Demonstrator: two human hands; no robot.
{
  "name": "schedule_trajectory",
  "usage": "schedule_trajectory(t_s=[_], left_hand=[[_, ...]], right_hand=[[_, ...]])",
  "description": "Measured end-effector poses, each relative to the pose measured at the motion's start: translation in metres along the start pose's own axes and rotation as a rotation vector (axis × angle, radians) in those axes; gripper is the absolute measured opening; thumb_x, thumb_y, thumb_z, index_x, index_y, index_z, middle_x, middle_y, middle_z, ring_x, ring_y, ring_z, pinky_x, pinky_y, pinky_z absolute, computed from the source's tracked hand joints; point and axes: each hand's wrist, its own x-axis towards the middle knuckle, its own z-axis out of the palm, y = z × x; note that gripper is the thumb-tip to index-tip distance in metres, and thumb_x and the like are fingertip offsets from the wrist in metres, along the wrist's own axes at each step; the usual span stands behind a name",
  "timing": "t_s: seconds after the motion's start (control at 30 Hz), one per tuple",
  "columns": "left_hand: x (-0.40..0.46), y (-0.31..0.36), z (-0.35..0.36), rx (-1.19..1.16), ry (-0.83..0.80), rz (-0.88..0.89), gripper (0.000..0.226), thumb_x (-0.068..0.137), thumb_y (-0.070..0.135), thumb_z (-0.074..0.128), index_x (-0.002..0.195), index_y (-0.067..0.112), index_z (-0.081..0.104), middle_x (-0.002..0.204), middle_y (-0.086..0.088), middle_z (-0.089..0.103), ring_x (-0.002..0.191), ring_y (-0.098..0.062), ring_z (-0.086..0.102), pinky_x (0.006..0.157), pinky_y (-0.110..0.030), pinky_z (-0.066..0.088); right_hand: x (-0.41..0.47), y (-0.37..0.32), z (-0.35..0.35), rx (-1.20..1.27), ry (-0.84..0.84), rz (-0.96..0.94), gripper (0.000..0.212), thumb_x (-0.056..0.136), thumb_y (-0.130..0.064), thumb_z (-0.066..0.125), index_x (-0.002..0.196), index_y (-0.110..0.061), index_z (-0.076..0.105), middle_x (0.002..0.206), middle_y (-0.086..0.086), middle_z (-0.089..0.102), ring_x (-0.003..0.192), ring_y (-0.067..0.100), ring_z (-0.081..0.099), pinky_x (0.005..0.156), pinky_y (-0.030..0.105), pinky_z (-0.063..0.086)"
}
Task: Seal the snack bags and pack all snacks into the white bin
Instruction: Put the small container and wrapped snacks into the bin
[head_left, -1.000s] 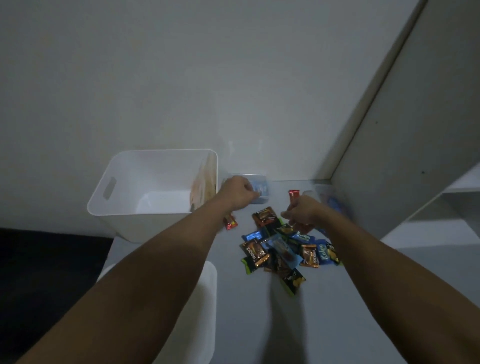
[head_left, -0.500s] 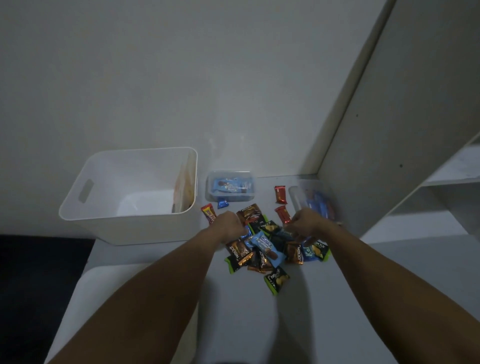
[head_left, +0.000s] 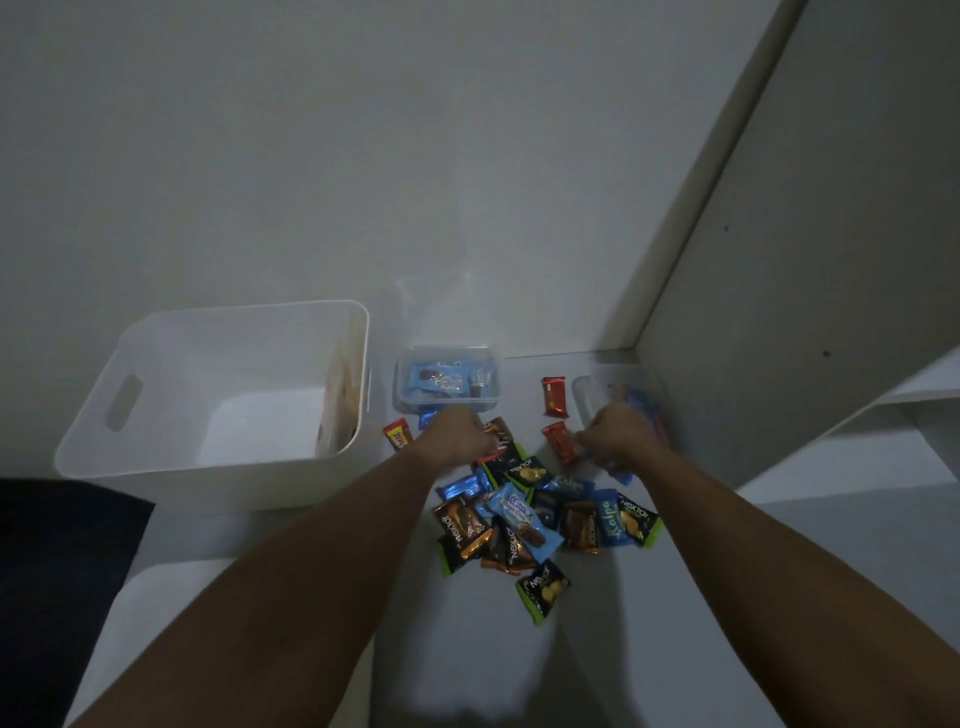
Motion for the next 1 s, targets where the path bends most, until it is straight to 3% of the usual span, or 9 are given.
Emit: schedule_trajectory(t_s=[0.13,0.27,0.4,0.5,0.6,0.67,0.8,0.9,1.0], left_hand=[[0.029,0.033,0.011,0.024,-0.021,0.062,0.023,0.088,0.023,0.065,0.089,0.000,0.066,0.085,-0.014,0.063,0.075,-0.022,0.061,0.073,-0.037,0.054],[0.054,0.070,0.027,0.033,-0.024,0.095,0.034,0.087,0.024,0.066,0.110,-0.001,0.063,0.109,-0.018,0.066,0.100,-0.031,0.065,0.091,-0.037,0.051],[0.079,0.100,0.050,0.082,-0.054,0.112,0.036,0.084,0.025,0.062,0.114,0.007,0.057,0.118,-0.014,0.062,0.102,-0.031,0.059,0.087,-0.037,0.050],[0.095,0.112,0.065,-0.022,-0.087,0.031,0.042,0.084,0.025,0.060,0.119,0.003,0.052,0.115,-0.014,0.060,0.100,-0.031,0.059,0.082,-0.034,0.049],[0.106,0.117,0.076,-0.234,-0.140,-0.112,0.038,0.082,0.022,0.061,0.114,0.002,0.057,0.098,-0.014,0.062,0.086,-0.029,0.062,0.081,-0.039,0.057],[0.114,0.116,0.082,-0.356,-0.140,-0.174,0.036,0.081,0.021,0.064,0.112,0.004,0.059,0.098,-0.016,0.065,0.087,-0.029,0.065,0.081,-0.045,0.059],[0.112,0.115,0.081,-0.479,-0.054,-0.226,0.046,0.085,0.014,0.062,0.128,0.003,0.051,0.103,-0.018,0.064,0.088,-0.028,0.067,0.078,-0.047,0.060],[0.104,0.111,0.068,-0.611,-0.041,-0.233,0.063,0.089,0.008,0.056,0.147,0.016,0.031,0.116,-0.020,0.059,0.082,-0.026,0.064,0.080,-0.045,0.059],[0.100,0.103,0.048,-0.662,0.035,-0.234,0.050,0.090,0.005,0.052,0.137,0.016,0.043,0.108,-0.021,0.064,0.072,-0.027,0.067,0.062,-0.040,0.061]], right_hand=[[0.016,0.030,-0.018,0.098,0.137,0.112,0.030,0.077,-0.031,0.071,0.095,-0.008,0.062,0.099,0.014,0.067,0.085,0.031,0.067,0.074,0.038,0.059],[0.018,0.059,-0.022,0.103,0.181,0.272,0.049,0.081,-0.041,0.061,0.107,0.000,0.065,0.105,0.019,0.069,0.091,0.034,0.069,0.081,0.045,0.060],[0.026,0.082,-0.013,0.192,0.165,0.351,0.043,0.075,-0.041,0.064,0.091,-0.002,0.068,0.090,0.016,0.070,0.078,0.031,0.071,0.074,0.045,0.062],[0.035,0.089,-0.005,0.437,0.168,0.411,0.028,0.081,-0.027,0.066,0.078,0.001,0.066,0.075,0.017,0.070,0.062,0.032,0.073,0.066,0.049,0.062],[0.042,0.092,-0.001,0.642,0.161,0.479,0.019,0.082,-0.012,0.071,0.084,0.006,0.065,0.072,0.022,0.069,0.052,0.031,0.070,0.055,0.044,0.061],[0.045,0.092,0.002,0.680,0.171,0.489,0.016,0.080,-0.004,0.071,0.086,0.010,0.067,0.067,0.022,0.069,0.050,0.029,0.069,0.056,0.045,0.061],[0.042,0.086,0.001,0.667,0.181,0.443,0.011,0.078,0.002,0.073,0.085,0.011,0.069,0.071,0.018,0.070,0.042,0.019,0.066,0.039,0.025,0.052],[0.044,0.078,-0.004,0.690,0.186,0.404,0.017,0.079,0.001,0.074,0.091,0.011,0.067,0.077,0.021,0.070,0.059,0.031,0.071,0.057,0.043,0.062],[0.050,0.061,-0.008,0.661,0.214,0.339,0.024,0.078,-0.006,0.074,0.098,0.005,0.065,0.089,0.020,0.070,0.075,0.036,0.072,0.067,0.050,0.062]])
